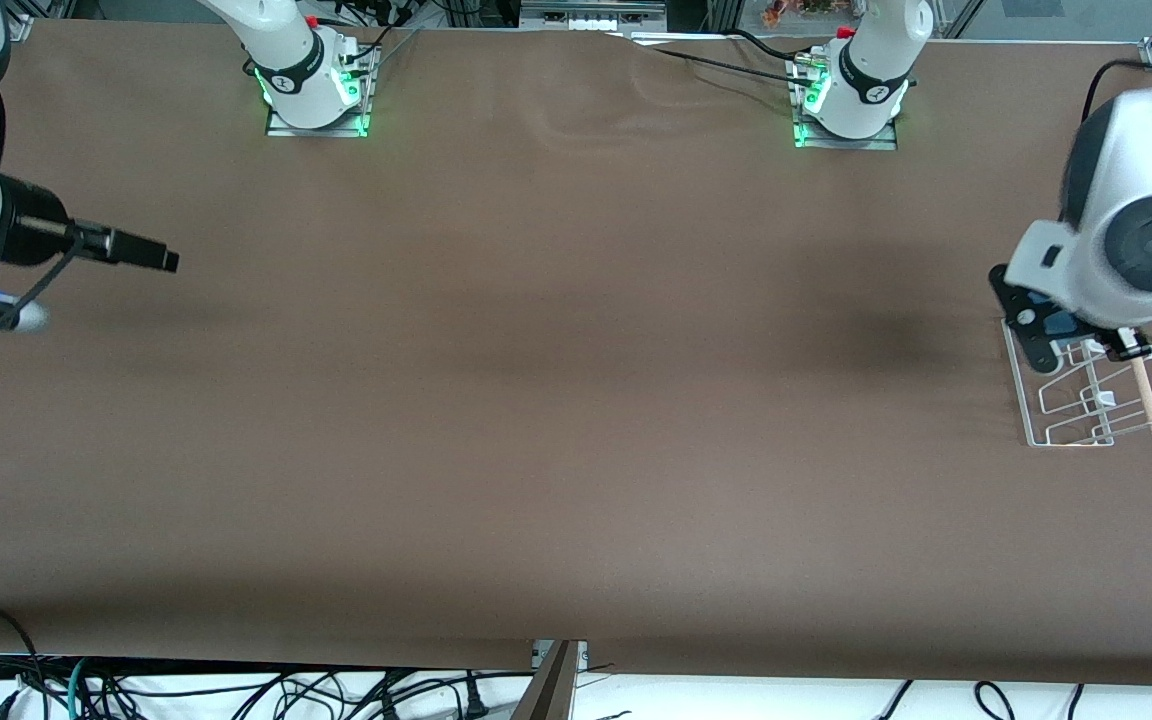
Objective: Transfer cup to left arm and place on rack
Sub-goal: 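Lower the cup onto the wire rack with the left gripper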
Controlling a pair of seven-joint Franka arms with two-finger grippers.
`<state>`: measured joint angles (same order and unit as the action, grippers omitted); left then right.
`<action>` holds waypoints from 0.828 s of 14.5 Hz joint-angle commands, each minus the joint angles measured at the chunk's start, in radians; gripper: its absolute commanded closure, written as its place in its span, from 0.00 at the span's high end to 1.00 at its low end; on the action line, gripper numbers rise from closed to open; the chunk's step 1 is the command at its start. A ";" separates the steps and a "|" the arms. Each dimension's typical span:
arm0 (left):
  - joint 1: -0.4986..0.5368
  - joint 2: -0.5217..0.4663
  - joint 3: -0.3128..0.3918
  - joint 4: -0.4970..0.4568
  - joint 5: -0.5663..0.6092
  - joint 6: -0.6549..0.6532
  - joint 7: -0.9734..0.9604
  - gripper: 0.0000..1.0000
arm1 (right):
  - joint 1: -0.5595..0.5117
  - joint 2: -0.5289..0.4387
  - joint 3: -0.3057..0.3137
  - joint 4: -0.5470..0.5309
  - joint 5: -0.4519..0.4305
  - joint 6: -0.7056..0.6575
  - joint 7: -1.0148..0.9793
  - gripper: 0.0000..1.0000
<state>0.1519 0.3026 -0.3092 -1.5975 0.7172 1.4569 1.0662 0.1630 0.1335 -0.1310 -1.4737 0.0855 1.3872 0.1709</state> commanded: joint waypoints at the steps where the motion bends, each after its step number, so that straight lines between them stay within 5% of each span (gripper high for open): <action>1: -0.014 0.087 -0.001 0.027 0.142 -0.044 -0.015 0.00 | -0.092 -0.161 0.149 -0.195 -0.113 0.101 -0.044 0.99; 4: -0.005 0.110 0.004 0.027 0.175 -0.033 -0.017 0.00 | -0.111 -0.176 0.174 -0.209 -0.128 0.105 -0.044 0.99; 7: -0.015 0.170 0.001 0.024 0.426 -0.026 -0.015 0.00 | -0.109 -0.167 0.169 -0.189 -0.128 0.093 -0.051 0.99; 9: -0.006 0.174 0.002 0.024 0.493 -0.012 -0.023 0.00 | -0.108 -0.166 0.172 -0.189 -0.128 0.084 -0.053 0.99; 12: 0.003 0.228 0.013 -0.014 0.590 -0.021 -0.228 0.00 | -0.103 -0.166 0.175 -0.189 -0.125 0.084 -0.060 0.99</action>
<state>0.1485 0.4906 -0.2999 -1.5986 1.2303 1.4465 0.9619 0.0744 -0.0193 0.0241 -1.6480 -0.0279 1.4664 0.1357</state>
